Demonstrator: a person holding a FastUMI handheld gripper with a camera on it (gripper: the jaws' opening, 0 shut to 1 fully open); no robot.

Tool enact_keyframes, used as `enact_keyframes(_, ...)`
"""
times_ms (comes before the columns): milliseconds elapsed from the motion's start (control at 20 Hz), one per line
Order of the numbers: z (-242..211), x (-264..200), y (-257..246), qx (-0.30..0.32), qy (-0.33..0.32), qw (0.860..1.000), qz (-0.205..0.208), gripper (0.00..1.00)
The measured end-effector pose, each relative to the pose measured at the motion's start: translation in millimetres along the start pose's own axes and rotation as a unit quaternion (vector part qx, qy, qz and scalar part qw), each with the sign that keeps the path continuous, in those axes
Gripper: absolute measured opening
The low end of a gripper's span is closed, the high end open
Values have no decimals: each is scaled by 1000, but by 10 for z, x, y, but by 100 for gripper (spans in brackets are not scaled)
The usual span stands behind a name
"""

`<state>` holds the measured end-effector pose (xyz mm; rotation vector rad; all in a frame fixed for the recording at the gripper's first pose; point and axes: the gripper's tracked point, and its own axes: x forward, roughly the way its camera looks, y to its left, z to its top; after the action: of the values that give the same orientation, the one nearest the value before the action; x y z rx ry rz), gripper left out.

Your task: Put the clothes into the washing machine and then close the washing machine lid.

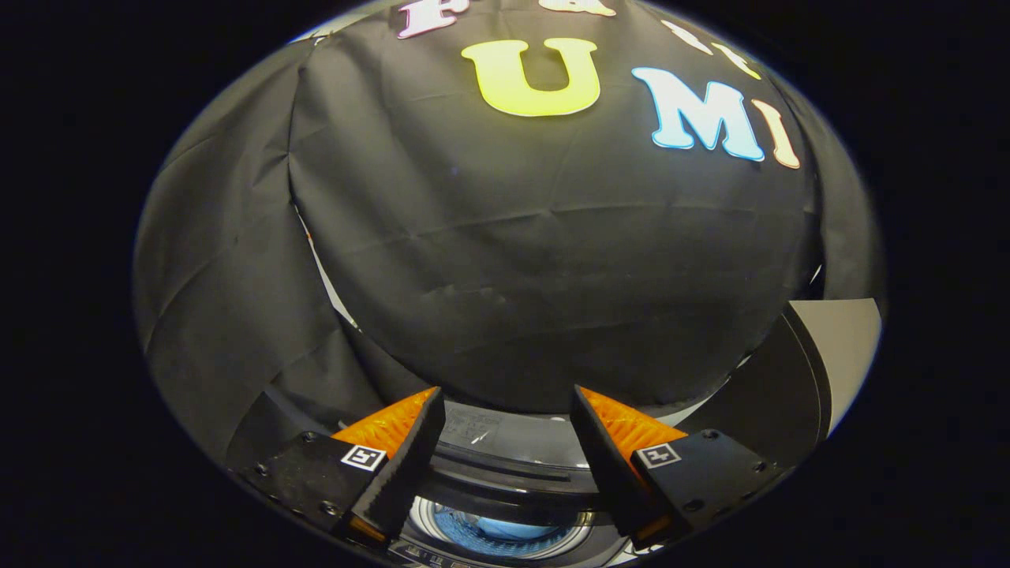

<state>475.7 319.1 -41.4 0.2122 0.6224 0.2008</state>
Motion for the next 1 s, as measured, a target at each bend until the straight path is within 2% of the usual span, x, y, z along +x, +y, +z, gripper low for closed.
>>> enact_keyframes(500, -429, -295, 142, 0, -14, 1000, -3, 99)
enact_keyframes(800, -1235, -669, 264, 16, -7, 1000, 3, 99)
enact_keyframes(1000, -1502, -986, 233, -27, -22, 999, 13, 99)
